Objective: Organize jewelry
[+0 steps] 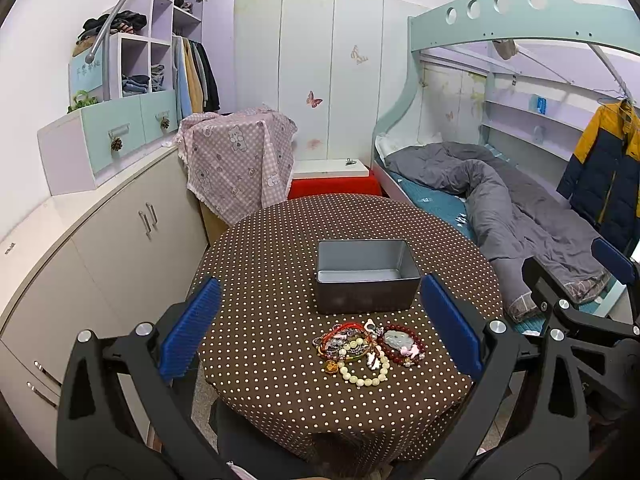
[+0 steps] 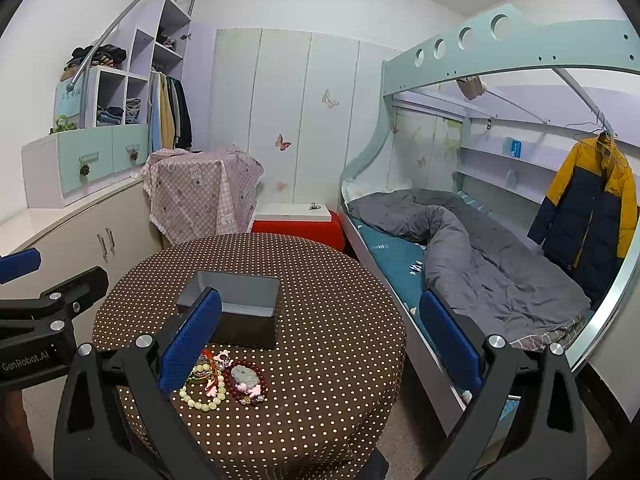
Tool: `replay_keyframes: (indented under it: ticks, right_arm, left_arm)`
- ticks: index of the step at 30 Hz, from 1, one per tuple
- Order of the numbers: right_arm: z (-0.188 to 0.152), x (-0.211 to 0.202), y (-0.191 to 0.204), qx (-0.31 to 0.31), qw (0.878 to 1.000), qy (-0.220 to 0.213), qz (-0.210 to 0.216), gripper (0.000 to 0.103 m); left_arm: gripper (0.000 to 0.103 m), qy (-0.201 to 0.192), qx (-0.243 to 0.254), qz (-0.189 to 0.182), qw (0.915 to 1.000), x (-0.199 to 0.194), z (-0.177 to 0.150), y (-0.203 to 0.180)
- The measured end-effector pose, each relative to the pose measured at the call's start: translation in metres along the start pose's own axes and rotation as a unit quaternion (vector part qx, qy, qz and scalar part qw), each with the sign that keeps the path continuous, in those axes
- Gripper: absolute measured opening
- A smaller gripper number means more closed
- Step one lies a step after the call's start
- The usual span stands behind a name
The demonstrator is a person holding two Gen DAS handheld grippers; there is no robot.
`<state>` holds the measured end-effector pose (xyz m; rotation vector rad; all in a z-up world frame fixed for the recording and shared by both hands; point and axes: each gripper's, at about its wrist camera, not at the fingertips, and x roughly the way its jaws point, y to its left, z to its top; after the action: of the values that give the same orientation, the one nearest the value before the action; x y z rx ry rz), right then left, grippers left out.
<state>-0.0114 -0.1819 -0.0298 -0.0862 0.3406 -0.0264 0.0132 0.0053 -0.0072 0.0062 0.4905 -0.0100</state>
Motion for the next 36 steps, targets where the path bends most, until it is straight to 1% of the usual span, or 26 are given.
replay_keyframes:
  ticks: [36]
  right_arm:
    - [-0.0013,0.0033,0.0006,0.007,1.0,0.011,0.006,0.095]
  left_arm:
    - [0.097,0.002,0.0,0.0,1.0,0.0021,-0.0019,-0.0021]
